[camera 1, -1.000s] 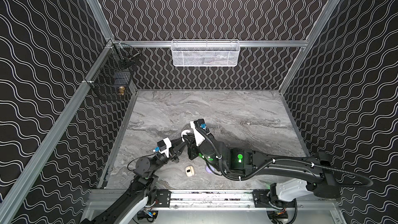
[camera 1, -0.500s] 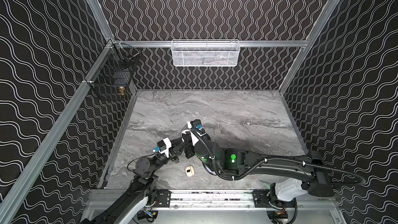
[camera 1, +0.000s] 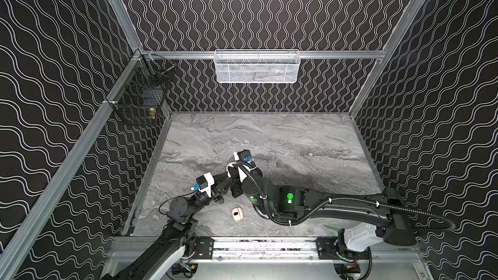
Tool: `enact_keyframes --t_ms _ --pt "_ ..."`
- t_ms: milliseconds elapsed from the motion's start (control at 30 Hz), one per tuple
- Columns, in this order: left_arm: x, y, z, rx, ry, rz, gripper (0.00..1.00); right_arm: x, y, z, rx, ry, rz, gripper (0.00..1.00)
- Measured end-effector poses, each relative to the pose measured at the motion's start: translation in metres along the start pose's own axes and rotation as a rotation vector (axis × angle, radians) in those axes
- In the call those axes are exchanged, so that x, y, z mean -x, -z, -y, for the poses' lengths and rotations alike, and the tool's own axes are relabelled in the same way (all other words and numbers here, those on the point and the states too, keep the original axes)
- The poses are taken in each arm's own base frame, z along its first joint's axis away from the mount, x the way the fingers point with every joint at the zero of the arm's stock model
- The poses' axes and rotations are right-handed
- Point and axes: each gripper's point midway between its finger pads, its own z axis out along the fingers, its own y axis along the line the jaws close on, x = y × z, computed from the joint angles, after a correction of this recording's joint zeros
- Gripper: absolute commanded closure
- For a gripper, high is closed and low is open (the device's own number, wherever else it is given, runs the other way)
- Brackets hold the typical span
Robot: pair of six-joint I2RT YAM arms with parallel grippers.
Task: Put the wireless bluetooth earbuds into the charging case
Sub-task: 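Lower the held earbud into the open white case and release it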
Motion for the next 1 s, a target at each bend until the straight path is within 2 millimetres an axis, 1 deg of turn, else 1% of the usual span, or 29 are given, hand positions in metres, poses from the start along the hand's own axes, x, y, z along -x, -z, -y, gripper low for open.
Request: enact_keyframes --t_ms 167,333,633,667,767,1000 --pt "-0.002 0.0 0.0 0.0 0.004 -0.008 1.0 -0.004 -0.002 0.0 0.003 -0.004 0.005 0.88" --pt "-0.005 0.0 0.001 -0.006 0.011 -0.021 1.0 -0.007 0.001 0.002 0.016 -0.01 0.011 0.8" --pt "-0.004 0.0 0.001 -0.006 0.009 -0.016 1.0 -0.013 0.002 -0.002 0.051 0.0 -0.008 0.71" --pt "-0.004 0.0 0.001 -0.005 0.008 -0.015 1.0 -0.013 0.002 -0.002 0.051 0.0 -0.009 0.71" --pt "-0.003 0.001 0.001 -0.006 0.007 -0.013 1.0 -0.013 0.001 -0.002 0.05 0.001 -0.008 0.83" --pt "-0.003 0.0 -0.001 0.004 0.022 -0.012 1.0 -0.011 0.003 0.002 0.033 -0.007 -0.003 0.83"
